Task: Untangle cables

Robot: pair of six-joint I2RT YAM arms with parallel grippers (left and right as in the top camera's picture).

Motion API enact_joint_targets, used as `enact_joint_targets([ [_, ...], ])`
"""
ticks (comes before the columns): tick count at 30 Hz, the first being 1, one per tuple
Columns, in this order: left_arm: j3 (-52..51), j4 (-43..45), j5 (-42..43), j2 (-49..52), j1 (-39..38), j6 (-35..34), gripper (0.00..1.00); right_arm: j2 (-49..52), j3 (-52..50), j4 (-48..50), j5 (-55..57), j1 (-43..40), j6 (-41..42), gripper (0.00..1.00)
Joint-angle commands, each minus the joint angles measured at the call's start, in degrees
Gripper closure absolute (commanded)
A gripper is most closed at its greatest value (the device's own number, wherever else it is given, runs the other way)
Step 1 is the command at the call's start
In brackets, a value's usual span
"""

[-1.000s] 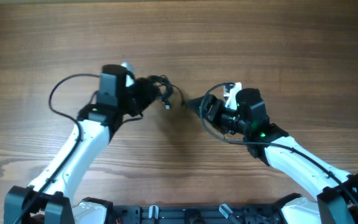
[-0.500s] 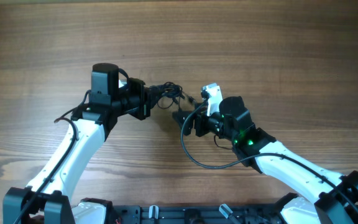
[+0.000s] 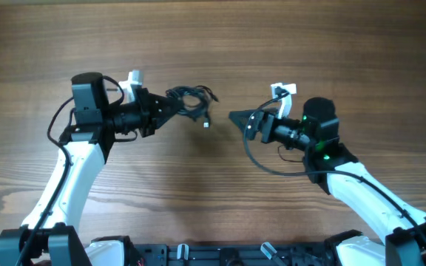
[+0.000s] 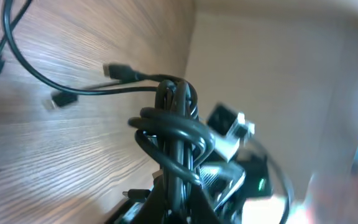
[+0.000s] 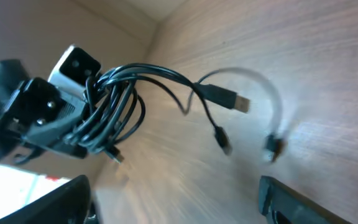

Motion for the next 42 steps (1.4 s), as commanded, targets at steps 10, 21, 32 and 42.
enact_joint_targets([
  [10,0.44,-0.31,3.82,0.33,-12.0,21.94,0.96,-0.79,0.52,-2.25,-16.87,0.02,7.96,0.3],
  [21,0.44,-1.7,3.82,0.33,-12.02,21.97,0.96,-0.79,0.52,-2.25,-8.96,0.13,15.69,0.95],
  [32,0.44,-5.44,2.97,0.31,-12.0,30.18,0.96,-0.94,0.52,-4.63,-14.95,-3.34,-17.07,0.0],
  [42,0.44,-15.56,0.33,0.33,-14.93,38.64,0.96,-1.14,0.52,-4.33,-26.08,-17.66,-30.32,0.01],
])
